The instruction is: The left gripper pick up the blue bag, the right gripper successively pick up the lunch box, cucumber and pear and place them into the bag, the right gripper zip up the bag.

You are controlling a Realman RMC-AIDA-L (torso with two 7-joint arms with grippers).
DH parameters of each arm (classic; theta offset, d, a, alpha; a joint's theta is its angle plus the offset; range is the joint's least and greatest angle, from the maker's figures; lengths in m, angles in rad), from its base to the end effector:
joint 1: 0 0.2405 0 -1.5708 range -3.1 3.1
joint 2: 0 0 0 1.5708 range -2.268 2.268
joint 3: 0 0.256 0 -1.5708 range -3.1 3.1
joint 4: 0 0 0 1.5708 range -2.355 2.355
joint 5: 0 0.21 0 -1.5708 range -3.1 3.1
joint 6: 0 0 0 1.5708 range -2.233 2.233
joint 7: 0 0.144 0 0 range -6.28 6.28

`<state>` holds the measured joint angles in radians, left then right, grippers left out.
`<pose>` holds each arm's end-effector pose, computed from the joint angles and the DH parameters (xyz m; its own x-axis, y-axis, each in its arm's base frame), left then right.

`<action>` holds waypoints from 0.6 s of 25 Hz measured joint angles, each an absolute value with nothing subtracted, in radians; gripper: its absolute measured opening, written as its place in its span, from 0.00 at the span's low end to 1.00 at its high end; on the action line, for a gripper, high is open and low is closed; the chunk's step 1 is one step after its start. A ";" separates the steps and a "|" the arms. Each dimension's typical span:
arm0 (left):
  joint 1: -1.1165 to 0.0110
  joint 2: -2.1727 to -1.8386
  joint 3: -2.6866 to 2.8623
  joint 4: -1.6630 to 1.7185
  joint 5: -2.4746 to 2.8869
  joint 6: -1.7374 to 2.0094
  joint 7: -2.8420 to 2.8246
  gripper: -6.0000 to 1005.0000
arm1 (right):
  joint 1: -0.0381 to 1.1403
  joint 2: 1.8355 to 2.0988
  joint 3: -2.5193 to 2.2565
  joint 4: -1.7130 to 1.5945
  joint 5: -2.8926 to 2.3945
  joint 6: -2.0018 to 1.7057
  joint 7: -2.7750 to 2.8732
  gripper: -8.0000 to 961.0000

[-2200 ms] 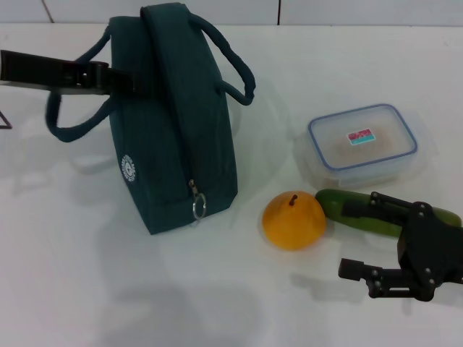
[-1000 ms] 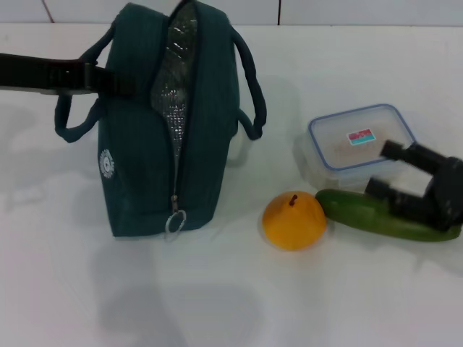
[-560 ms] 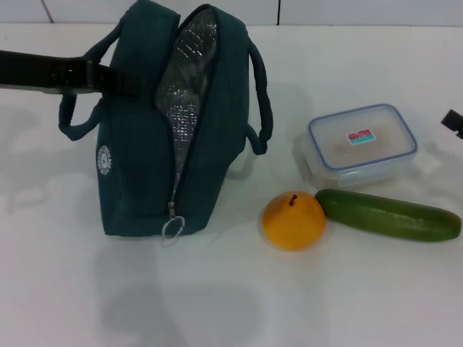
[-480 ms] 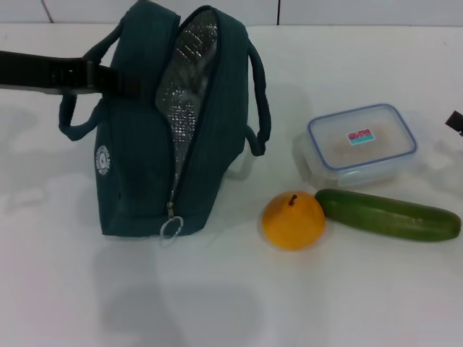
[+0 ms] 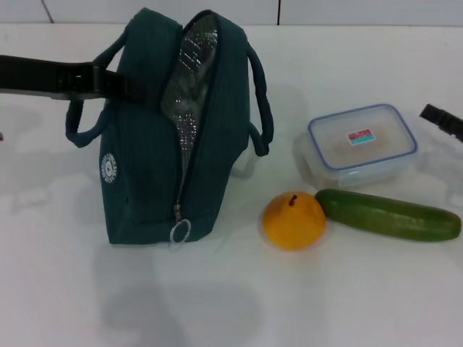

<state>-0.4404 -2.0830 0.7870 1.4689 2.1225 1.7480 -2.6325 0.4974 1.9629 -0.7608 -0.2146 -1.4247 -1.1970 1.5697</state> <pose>-0.2027 0.3276 0.1035 0.4212 0.7993 0.4287 0.8980 -0.4340 -0.0733 0.3299 0.3473 0.0119 0.1710 -0.5458 -0.8203 -0.9437 -0.3301 0.0229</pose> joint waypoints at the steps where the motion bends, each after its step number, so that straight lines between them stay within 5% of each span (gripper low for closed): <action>1: -0.441 -2.083 0.787 1.465 2.122 1.747 -2.630 0.05 | 0.501 1.964 -0.764 -0.213 -1.428 -1.194 1.576 0.88; 15: -0.445 -2.085 0.789 1.460 2.121 1.744 -2.611 0.05 | 0.549 1.995 -0.807 -0.184 -1.433 -1.154 1.618 0.88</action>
